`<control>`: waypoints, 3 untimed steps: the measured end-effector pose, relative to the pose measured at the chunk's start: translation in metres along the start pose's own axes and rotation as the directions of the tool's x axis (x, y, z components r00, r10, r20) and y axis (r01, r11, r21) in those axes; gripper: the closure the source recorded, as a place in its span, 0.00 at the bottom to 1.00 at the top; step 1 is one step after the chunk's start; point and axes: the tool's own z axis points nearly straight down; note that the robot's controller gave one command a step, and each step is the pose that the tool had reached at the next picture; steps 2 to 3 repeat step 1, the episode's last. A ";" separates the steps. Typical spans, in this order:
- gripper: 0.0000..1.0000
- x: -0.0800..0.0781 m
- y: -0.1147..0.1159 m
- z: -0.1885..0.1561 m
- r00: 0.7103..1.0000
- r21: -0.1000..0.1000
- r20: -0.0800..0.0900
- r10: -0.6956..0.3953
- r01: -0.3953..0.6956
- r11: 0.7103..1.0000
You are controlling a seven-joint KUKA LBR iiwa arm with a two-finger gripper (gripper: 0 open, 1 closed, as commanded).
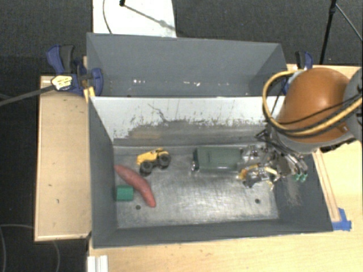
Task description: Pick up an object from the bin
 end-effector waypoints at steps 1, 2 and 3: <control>1.00 0.001 0.004 -0.051 1.000 -0.001 -0.006 -0.001 0.001 1.000; 1.00 0.001 0.004 -0.051 1.000 -0.001 -0.006 -0.001 0.001 1.000; 1.00 0.001 0.004 -0.051 1.000 -0.001 -0.006 -0.001 0.001 1.000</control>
Offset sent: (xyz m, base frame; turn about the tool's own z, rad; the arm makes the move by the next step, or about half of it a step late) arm 0.0146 -0.0591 0.1190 -0.1967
